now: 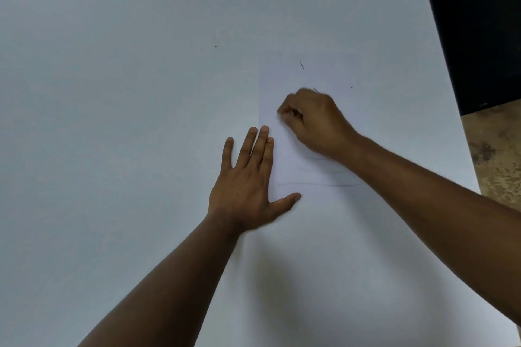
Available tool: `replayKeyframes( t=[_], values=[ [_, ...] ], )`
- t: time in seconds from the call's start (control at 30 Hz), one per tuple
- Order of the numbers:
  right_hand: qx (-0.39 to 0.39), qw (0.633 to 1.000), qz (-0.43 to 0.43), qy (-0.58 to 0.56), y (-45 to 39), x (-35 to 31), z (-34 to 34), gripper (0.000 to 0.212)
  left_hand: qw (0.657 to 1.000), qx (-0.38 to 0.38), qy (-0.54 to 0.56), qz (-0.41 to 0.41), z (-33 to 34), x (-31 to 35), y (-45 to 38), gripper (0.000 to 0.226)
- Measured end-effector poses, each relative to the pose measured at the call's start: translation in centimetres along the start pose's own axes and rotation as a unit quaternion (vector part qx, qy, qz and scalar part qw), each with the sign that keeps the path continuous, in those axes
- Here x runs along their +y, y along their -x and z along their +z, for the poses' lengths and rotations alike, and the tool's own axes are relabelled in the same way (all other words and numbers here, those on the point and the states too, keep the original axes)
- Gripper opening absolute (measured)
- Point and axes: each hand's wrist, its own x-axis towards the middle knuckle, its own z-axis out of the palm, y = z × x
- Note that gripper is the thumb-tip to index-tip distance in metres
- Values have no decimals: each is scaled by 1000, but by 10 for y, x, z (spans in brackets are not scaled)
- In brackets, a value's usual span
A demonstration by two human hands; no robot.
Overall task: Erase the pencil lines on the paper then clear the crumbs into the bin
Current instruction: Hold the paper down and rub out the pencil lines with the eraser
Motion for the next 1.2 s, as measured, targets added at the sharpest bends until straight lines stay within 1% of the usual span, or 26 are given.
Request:
replayKeyframes(
  t=[0.07, 0.1, 0.13, 0.2, 0.3, 0.43, 0.5, 0.57, 0.63, 0.7, 0.8, 0.9, 0.97, 1.07, 1.13, 1.2],
  values=[
    [-39, 999, -30, -7, 19, -12, 6, 9, 1000, 9, 4, 5, 1, 0, -1, 108],
    [-45, 998, -47, 4, 23, -14, 10, 9, 1000, 9, 4, 6, 1, 0, -1, 108],
    [-41, 997, -61, 22, 22, -13, 13, 9, 1000, 8, 2, 6, 2, 0, 0, 108],
    [-9, 996, -70, 52, 8, -4, 16, 10, 1000, -4, -5, 5, 0, 1, 0, 108],
    [43, 996, -40, 74, -16, 8, 12, 13, 1000, -10, -7, -2, -2, 1, 0, 108],
    [67, 996, 30, 54, -20, 14, -1, 9, 1000, 1, -1, -2, -1, 1, -1, 108],
    [53, 998, 11, 21, -4, 2, 0, 7, 1000, 8, -1, 0, 1, 0, 0, 108],
    [6, 1000, -26, -1, 18, -16, 11, 8, 1000, 11, 0, 3, 2, 0, 0, 108],
    [-27, 998, -51, 22, 28, -22, 20, 9, 1000, 13, 0, 7, 3, -1, 0, 108],
    [-12, 997, -55, 53, 17, -9, 20, 9, 1000, 8, -3, 6, 2, -1, 0, 108],
    [35, 997, -15, 66, -15, 12, 9, 9, 1000, 3, -4, 1, 1, 1, 0, 108],
    [44, 996, 76, 28, -25, 16, -3, 13, 1000, 0, -3, 0, -1, 0, -1, 108],
    [32, 989, 140, -23, -8, 9, -12, 17, 1000, 3, 0, 5, -1, -1, -1, 106],
    [60, 970, 214, -102, 30, -8, -12, 23, 1000, 24, 4, 15, 0, -2, -7, 100],
    [61, 961, 224, -153, 60, -32, -2, 21, 998, 55, 9, -8, -3, -2, 6, 95],
    [92, 940, 271, -185, 79, -41, 14, 20, 998, 58, 19, 2, 2, -2, 4, 91]
  ],
)
